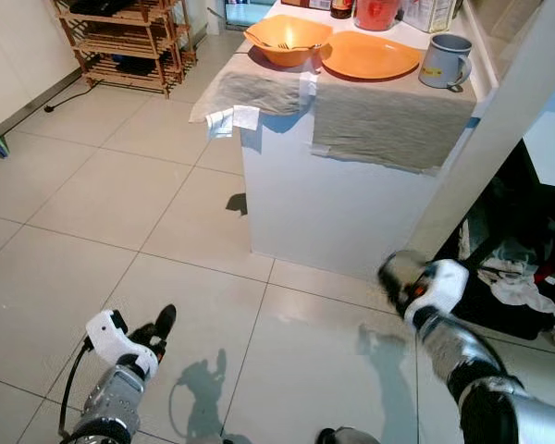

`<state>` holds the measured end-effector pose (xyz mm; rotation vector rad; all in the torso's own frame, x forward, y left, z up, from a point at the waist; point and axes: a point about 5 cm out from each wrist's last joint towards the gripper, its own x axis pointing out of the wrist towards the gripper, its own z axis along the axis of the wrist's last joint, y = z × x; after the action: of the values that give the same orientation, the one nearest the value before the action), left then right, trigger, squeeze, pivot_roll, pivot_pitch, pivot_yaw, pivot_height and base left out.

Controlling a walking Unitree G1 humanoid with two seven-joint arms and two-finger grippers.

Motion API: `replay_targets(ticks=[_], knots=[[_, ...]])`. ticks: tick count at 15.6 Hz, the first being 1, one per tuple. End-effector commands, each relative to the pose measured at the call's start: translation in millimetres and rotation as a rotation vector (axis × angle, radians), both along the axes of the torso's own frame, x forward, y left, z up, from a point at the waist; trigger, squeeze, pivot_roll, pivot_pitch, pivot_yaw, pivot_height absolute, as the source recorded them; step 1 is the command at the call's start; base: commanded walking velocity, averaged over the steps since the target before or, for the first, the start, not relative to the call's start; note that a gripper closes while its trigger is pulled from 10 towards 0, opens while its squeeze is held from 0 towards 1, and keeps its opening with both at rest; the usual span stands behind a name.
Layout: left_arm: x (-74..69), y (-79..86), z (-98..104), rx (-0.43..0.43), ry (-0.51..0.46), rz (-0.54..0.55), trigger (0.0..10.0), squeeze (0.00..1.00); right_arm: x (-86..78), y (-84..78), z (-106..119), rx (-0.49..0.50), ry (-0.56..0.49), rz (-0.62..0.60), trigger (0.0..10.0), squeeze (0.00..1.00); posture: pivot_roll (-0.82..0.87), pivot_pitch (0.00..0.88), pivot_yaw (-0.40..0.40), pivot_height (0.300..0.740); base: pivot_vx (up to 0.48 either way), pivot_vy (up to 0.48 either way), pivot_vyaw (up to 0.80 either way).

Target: Setting the table

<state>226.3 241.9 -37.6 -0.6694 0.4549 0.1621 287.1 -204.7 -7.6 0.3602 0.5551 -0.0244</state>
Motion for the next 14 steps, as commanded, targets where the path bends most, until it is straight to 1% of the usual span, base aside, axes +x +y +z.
replay_targets(ticks=[1,2,3,4,6,7,8,9,10,11,12,13,14], knots=[[-10.0,1.3,-8,0.051,0.072,-0.027,0.0,0.00,-9.1,-3.1,-8,-0.171,0.056,0.081,0.0,0.00,-0.03,0.055,0.008,0.740,0.000,0.000,0.00],[-13.6,0.3,-10,0.095,0.099,-0.063,0.0,0.00,-12.4,-5.0,-11,-0.266,0.081,0.123,0.0,0.00,-0.03,0.054,0.007,0.740,0.000,0.000,0.00],[-15.9,-0.4,-12,0.125,0.116,-0.088,0.0,0.00,-14.5,-6.2,-13,-0.326,0.095,0.150,0.0,0.00,-0.03,0.055,0.007,0.740,0.000,0.000,0.00],[-30.8,1.4,-22,0.234,0.223,-0.137,0.0,0.00,-22.4,-13.7,-18,-0.434,0.123,0.180,0.0,0.00,-0.03,0.054,0.008,0.740,0.000,0.000,0.00],[-39.2,3.6,-27,0.281,0.280,-0.151,0.0,0.00,-27.6,-17.4,-21,-0.471,0.147,0.187,0.0,0.00,-0.03,0.053,0.010,0.740,0.000,0.000,0.00],[-53.5,6.5,-34,0.353,0.366,-0.184,0.0,0.00,-37.1,-23.1,-27,-0.539,0.187,0.216,0.0,0.00,-0.03,0.054,0.008,0.740,0.000,0.000,0.00],[-60.4,7.7,-38,0.387,0.405,-0.201,0.0,0.00,-41.5,-25.8,-30,-0.566,0.204,0.229,0.0,0.00,-0.03,0.053,0.006,0.740,0.000,0.000,0.00],[-72.2,9.9,-43,0.437,0.463,-0.229,0.0,0.00,-49.6,-31.2,-34,-0.598,0.237,0.242,0.0,0.00,-0.03,0.052,0.006,0.740,0.000,0.000,0.00],[-77.7,11.4,-45,0.460,0.489,-0.241,0.0,0.00,-53.4,-33.6,-36,-0.615,0.252,0.253,0.0,0.00,-0.03,0.052,0.006,0.740,0.000,0.000,0.00],[-86.1,14.0,-48,0.532,0.536,-0.293,0.0,0.00,-58.8,-37.0,-39,-0.645,0.274,0.277,0.0,0.00,-0.03,0.052,0.005,0.740,0.000,0.000,0.00],[-90.2,17.0,-48,0.610,0.562,-0.347,0.0,0.00,-57.6,-39.7,-38,-0.625,0.273,0.241,0.0,0.00,-0.03,0.057,0.006,0.740,0.000,0.000,0.00],[-77.8,25.9,-39,0.654,0.501,-0.318,0.0,0.00,-38.6,-33.2,-25,-0.622,0.182,0.274,0.0,0.00,-0.03,0.059,0.008,0.740,0.000,0.000,0.00],[-67.6,29.5,-33,0.677,0.453,-0.300,0.0,0.00,-28.9,-29.4,-18,-0.620,0.136,0.294,0.0,0.00,-0.03,0.063,0.007,0.740,0.000,0.000,0.00]])
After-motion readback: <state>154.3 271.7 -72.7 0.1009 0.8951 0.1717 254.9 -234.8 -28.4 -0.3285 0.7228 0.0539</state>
